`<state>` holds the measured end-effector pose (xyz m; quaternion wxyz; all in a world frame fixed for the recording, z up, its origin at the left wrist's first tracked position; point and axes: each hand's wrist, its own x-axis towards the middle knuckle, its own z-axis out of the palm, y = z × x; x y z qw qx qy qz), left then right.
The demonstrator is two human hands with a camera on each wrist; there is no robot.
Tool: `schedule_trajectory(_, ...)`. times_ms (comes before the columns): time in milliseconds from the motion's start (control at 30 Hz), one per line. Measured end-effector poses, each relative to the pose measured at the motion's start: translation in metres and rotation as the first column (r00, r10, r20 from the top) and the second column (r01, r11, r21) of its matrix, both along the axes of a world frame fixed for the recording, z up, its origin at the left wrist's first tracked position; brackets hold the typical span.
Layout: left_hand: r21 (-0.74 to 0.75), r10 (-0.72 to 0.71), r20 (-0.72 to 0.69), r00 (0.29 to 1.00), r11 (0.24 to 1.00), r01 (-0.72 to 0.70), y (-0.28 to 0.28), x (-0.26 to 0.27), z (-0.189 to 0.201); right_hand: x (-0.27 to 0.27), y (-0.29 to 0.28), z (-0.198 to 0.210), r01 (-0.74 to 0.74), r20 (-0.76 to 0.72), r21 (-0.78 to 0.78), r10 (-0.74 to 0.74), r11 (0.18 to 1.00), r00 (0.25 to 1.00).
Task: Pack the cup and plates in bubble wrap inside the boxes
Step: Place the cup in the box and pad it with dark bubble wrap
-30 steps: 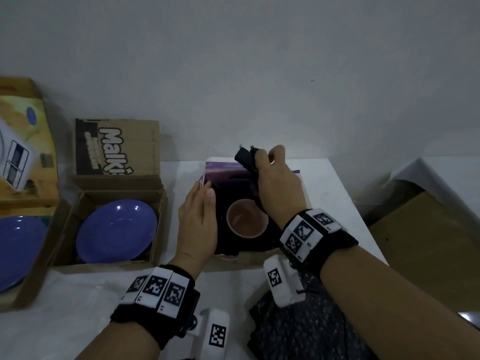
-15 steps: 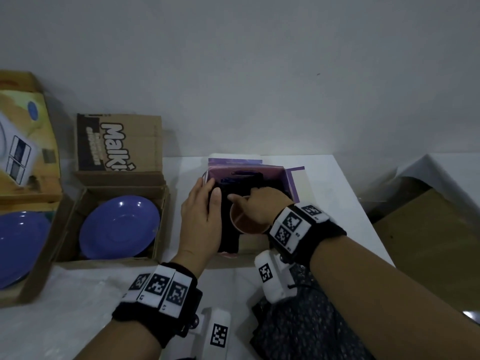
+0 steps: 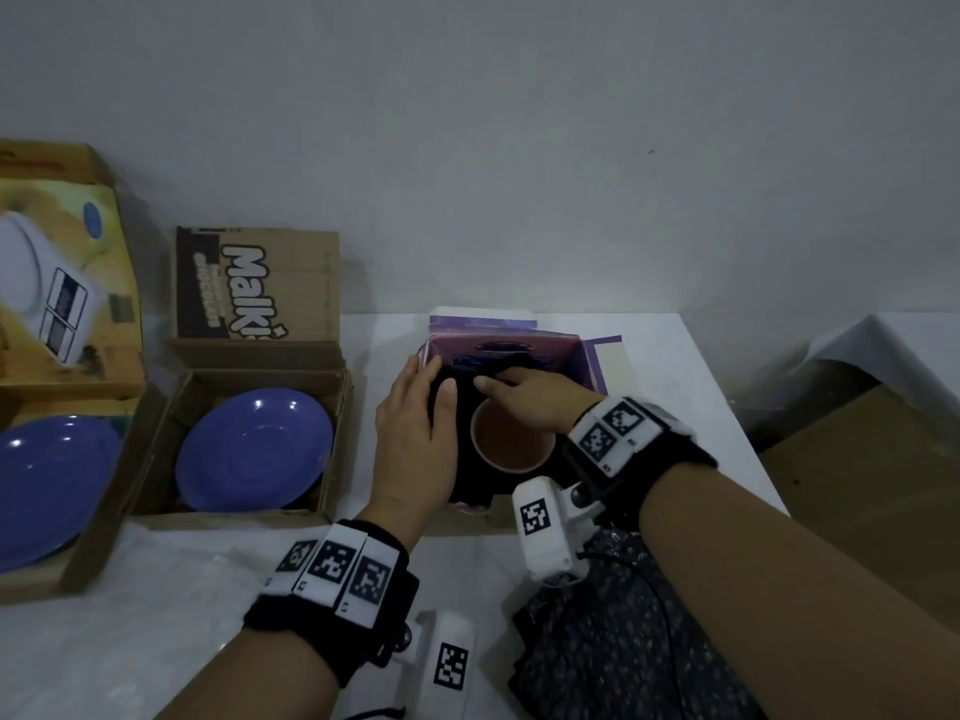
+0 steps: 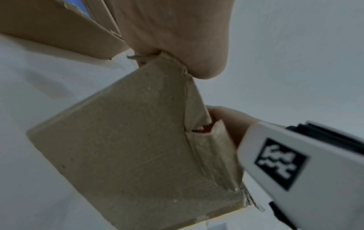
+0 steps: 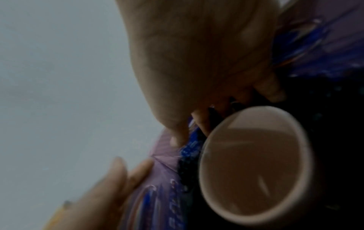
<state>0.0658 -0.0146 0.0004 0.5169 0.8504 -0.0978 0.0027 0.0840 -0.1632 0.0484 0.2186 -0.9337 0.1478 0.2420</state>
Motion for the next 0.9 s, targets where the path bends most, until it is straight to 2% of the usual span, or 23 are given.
schedule_trajectory(133,-0.017,0.004,0.017,1.0,1.0,-0.004,0.0,0.002,-0.005,-0.002,-0.01,0.011,0.034,0.086,0.026,-0.036,0.999,0.996)
schedule_trajectory(267,-0.019,0.004,0.019,1.0,1.0,-0.004,0.0,0.003,-0.005,-0.011,-0.003,-0.008,0.052,-0.005,0.049,-0.052,0.997,0.999)
schedule_trajectory(367,-0.009,0.001,0.024,1.0,1.0,-0.001,0.001,0.002,-0.004,-0.012,-0.003,-0.007,-0.007,-0.044,0.014,0.007,1.0,0.999)
schedule_trajectory(533,-0.021,0.011,0.024,1.0,1.0,-0.01,0.0,0.003,-0.005,-0.012,-0.012,0.022,-0.103,0.131,-0.133,0.121,0.986,0.984)
schedule_trajectory(600,-0.029,0.006,0.021,1.0,1.0,-0.006,-0.001,0.003,-0.006,-0.013,-0.004,0.017,-0.168,0.086,-0.136,0.181,0.976,0.98)
schedule_trajectory(700,-0.02,-0.001,0.012,1.0,1.0,0.001,0.0,0.003,-0.005,-0.012,0.003,0.003,-0.222,-0.06,-0.111,0.217,0.969,0.974)
schedule_trajectory(900,-0.005,-0.003,0.009,1.0,1.0,0.003,0.001,0.003,-0.006,-0.013,0.0,-0.001,-0.269,-0.139,-0.093,0.255,0.959,0.957)
